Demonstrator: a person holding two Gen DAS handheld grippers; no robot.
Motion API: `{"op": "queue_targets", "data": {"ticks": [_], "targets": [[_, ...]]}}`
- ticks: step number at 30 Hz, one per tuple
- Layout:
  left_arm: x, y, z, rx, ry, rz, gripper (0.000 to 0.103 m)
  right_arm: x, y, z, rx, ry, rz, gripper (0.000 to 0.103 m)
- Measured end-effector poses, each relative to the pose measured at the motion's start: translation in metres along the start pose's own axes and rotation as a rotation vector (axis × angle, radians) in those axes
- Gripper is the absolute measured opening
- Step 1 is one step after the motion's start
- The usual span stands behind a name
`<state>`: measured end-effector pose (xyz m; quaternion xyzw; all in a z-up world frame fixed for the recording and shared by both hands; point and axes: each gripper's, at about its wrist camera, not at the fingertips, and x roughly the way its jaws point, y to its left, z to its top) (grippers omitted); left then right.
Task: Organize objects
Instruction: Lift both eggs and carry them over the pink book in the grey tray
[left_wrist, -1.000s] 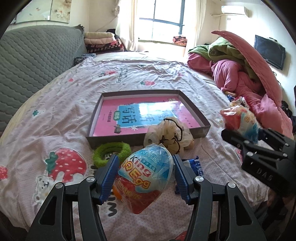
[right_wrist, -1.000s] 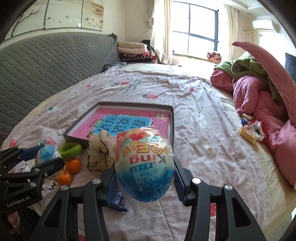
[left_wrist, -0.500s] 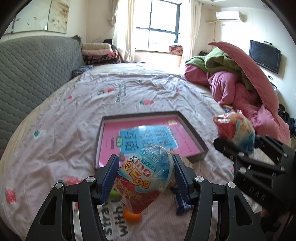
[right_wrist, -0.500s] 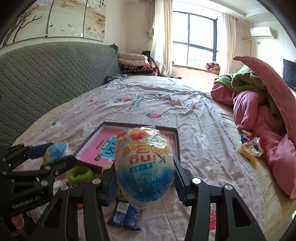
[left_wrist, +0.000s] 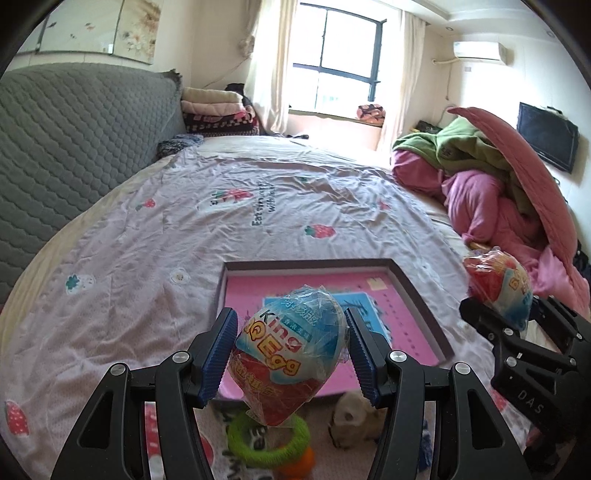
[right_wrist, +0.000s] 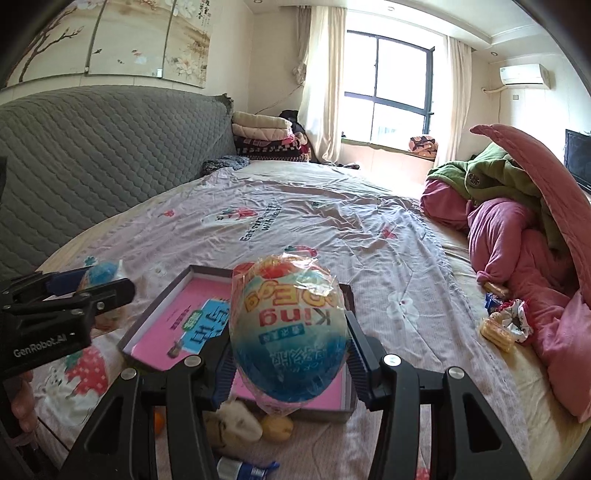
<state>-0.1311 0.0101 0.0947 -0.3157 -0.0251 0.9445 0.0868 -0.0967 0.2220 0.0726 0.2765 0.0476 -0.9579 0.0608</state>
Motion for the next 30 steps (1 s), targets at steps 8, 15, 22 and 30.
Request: {"op": "queue_targets", "data": {"ticks": [8,15,22,30], "targets": [[0.04,0.013,0.007,-0.024,0.026,0.008,0.06,0.032,-0.011,0.001,0.014,0.007,-0.006,0.052],[0.073,0.02,0.008,-0.007,0.06,0.029,0.06,0.061,-0.012,-0.001,0.01,0.039,-0.009,0.052],[0.096,0.023,0.01,0.005,0.068,0.052,0.061,0.081,-0.011,-0.001,-0.008,0.056,-0.018,0.052],[0.135,0.02,0.006,0.043,0.147,0.074,0.061,0.116,-0.013,-0.006,-0.012,0.13,-0.012,0.052]]}}
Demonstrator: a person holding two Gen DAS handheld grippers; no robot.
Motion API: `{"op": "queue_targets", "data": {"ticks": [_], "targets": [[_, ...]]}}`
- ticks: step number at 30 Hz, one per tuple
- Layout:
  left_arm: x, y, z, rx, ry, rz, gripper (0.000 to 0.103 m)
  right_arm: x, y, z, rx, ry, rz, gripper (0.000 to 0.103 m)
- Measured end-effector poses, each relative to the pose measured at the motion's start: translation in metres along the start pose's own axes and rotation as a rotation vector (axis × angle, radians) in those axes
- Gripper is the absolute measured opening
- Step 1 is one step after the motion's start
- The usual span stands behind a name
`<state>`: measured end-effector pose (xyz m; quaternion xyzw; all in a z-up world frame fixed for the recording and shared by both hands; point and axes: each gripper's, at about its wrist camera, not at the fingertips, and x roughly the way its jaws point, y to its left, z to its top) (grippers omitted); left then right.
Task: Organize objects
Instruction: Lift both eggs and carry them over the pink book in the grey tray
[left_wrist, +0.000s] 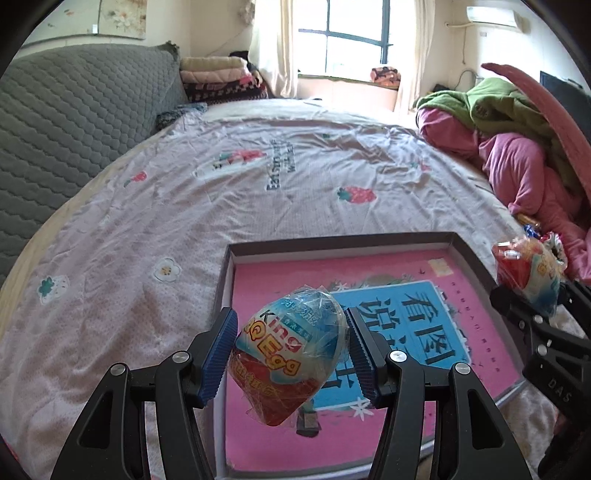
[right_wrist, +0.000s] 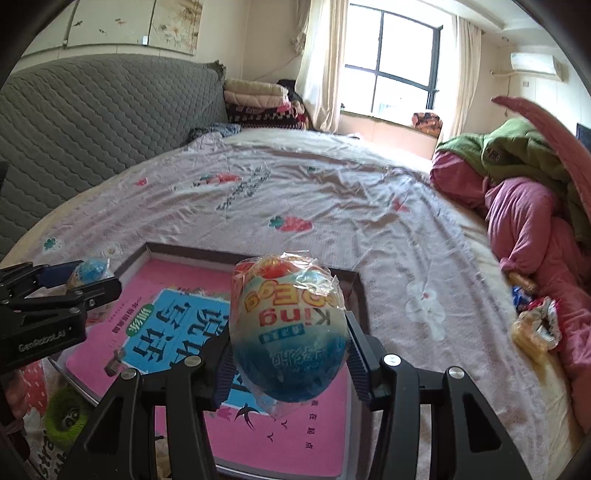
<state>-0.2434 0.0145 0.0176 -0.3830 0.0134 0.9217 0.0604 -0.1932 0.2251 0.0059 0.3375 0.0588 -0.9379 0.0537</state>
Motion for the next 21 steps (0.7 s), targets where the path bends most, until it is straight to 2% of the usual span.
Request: {"op": "queue_targets", "data": {"ticks": [6,21], "targets": [[0.023,0.005,-0.007,-0.012,0.065,0.008,0.061,0.016,0.0,-0.011,0.013,0.056,0.007,0.052],[0.041,0.009,-0.007,-0.013,0.105,0.029,0.061,0.038,0.002,-0.023,-0.001,0.131,-0.008,0.052]]}}
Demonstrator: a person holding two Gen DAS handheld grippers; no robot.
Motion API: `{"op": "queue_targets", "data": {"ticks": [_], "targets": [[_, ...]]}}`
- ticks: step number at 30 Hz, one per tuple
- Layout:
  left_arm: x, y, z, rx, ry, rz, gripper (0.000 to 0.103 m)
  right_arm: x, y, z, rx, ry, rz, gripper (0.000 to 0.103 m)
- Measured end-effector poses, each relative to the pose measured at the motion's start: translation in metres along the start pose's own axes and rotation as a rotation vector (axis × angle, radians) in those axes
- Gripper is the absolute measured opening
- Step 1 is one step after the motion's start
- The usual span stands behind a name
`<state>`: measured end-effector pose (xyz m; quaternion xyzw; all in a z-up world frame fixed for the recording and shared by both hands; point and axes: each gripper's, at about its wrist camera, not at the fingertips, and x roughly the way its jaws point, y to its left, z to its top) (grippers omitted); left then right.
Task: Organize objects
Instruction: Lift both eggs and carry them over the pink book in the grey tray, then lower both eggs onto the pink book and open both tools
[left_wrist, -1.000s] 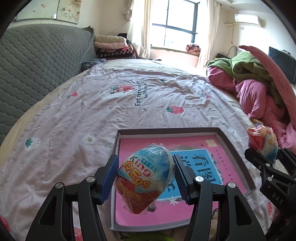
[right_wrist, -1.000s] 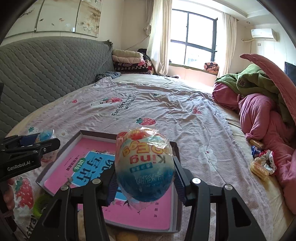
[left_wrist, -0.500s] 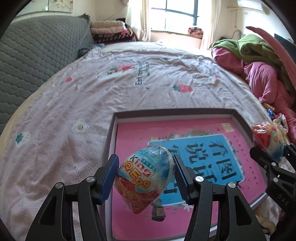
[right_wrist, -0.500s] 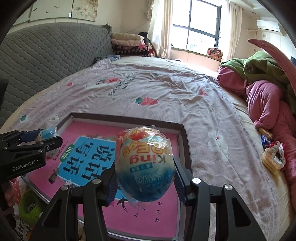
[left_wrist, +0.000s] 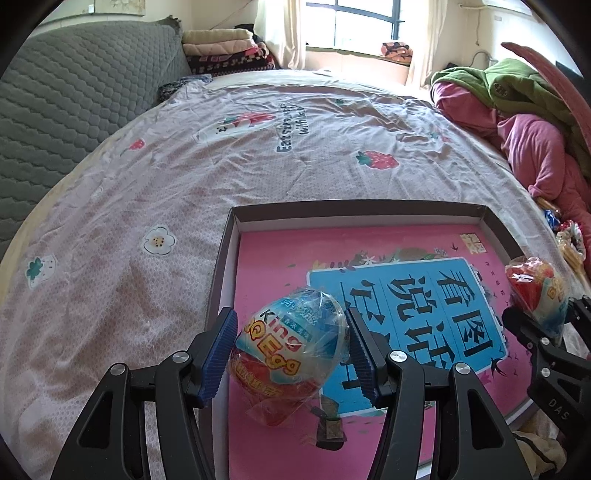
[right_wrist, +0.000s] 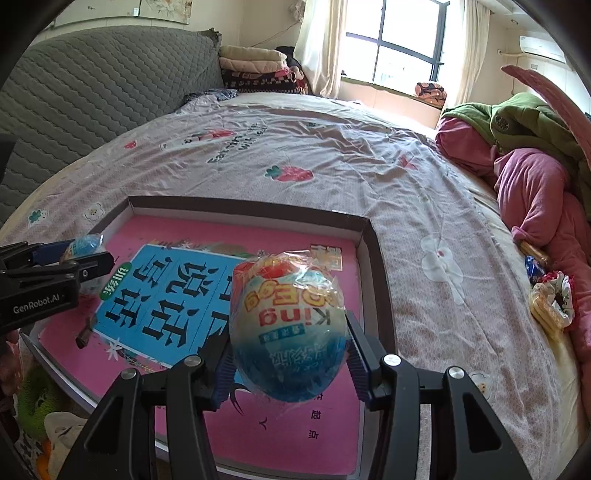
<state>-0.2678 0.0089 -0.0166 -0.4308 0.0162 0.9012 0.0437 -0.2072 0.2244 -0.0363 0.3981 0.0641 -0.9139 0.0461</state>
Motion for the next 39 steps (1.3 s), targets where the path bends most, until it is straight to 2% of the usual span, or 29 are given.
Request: {"op": "queue_targets", "data": {"ticks": [21,29,39], "targets": [[0.0,-0.003,-0.001,-0.008,-0.007,-0.037,0.061,0.015,0.001,-0.008,0.01,0.059,-0.006,0.052],[0.013,0.001,-0.001,-0.045,0.045,-0.085,0.061,0.019,-0.003,-0.01,0.037,0.079,-0.004,0.052],[0.013,0.0,-0.003,-0.04,0.046,-0.074,0.061,0.014,-0.004,-0.01,0.033,0.069,-0.007,0.052]]}}
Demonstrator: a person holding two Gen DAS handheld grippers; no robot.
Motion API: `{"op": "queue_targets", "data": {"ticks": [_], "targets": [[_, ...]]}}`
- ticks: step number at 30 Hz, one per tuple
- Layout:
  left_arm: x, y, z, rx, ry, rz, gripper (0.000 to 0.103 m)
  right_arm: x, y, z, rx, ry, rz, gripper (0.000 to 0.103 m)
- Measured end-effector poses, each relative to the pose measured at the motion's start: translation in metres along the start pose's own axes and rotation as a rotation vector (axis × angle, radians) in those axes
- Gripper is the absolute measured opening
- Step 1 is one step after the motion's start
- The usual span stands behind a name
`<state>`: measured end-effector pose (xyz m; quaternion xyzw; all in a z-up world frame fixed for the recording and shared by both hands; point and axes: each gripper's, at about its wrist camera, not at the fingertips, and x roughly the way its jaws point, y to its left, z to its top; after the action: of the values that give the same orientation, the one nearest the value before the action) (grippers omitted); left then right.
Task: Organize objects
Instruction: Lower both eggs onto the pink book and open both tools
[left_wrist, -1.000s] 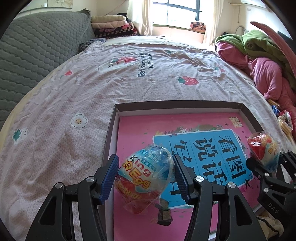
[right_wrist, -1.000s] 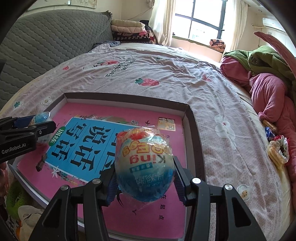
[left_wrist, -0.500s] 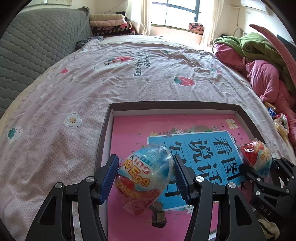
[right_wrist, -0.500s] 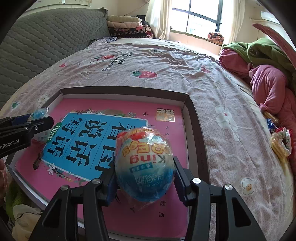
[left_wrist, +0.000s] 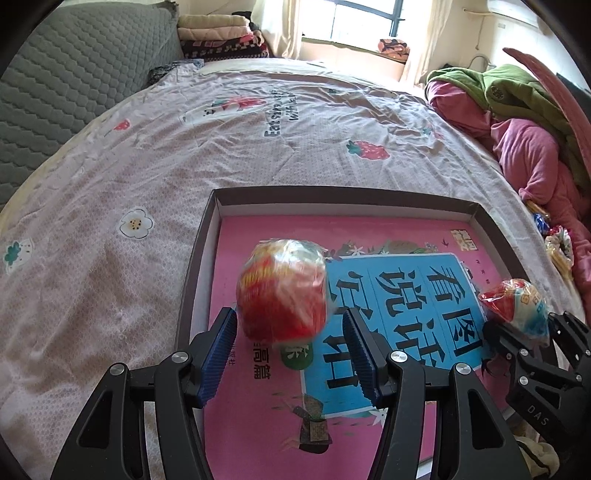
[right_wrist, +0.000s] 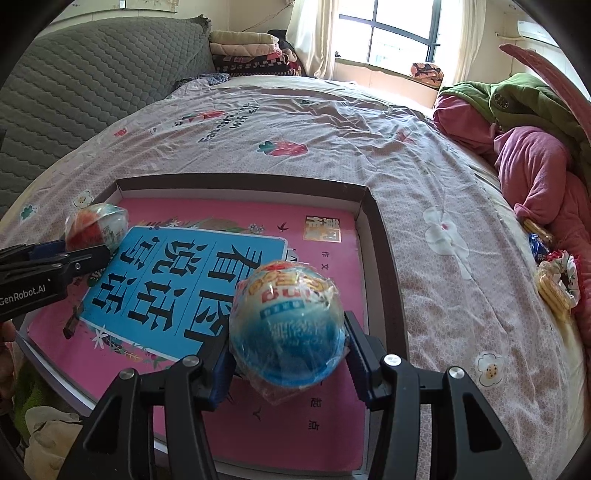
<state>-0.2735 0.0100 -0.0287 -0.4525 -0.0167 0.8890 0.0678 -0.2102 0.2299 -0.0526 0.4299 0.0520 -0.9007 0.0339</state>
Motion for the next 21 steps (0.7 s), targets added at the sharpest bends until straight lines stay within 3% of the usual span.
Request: {"op": "queue_targets", "data": {"ticks": [21], "targets": [[-0.056,0.004,-0.008,0.0,-0.085,-0.015,0.069,-0.025,0.0,0.007,-0.004,-0.09,0.0,0.06]]}}
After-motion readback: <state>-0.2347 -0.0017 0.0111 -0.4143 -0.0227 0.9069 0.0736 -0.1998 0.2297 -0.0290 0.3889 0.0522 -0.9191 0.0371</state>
